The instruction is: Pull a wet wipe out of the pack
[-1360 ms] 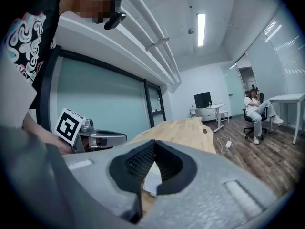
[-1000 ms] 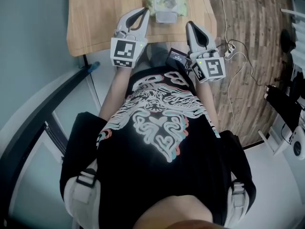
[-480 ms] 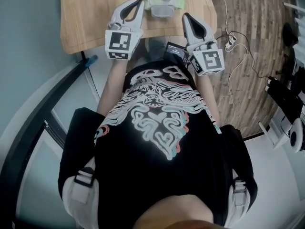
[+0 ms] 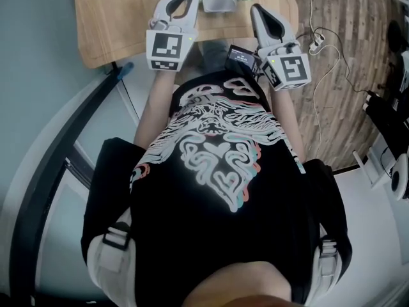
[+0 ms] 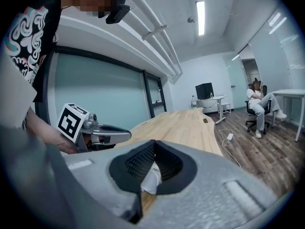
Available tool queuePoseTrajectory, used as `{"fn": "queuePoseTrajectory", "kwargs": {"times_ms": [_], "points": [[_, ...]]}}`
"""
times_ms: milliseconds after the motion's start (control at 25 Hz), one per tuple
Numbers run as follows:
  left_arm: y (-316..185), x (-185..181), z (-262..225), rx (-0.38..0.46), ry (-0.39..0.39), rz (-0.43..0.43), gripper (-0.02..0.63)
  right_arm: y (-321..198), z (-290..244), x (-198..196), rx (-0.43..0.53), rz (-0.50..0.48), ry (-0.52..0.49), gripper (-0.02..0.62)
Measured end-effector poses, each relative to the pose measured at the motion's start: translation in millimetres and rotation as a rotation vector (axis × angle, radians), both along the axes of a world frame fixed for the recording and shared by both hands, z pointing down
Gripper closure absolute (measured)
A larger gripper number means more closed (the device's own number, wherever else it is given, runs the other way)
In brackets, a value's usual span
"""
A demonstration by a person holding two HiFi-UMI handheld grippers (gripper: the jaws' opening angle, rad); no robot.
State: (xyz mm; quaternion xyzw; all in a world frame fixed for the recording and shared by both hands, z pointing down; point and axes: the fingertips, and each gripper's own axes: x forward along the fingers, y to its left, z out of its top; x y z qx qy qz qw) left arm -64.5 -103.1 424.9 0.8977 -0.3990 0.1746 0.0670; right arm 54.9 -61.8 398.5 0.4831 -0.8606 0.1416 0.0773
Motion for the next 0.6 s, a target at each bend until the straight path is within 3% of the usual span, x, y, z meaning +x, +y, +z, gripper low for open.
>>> {"fn": "queuePoseTrajectory", "kwargs": {"times_ms": [600], "points": [[-9.3, 25.2, 36.5, -0.058, -0.046, 0.1, 0.614, -22.5, 31.9, 0.0, -0.025, -0.034, 0.079, 0.595]]}}
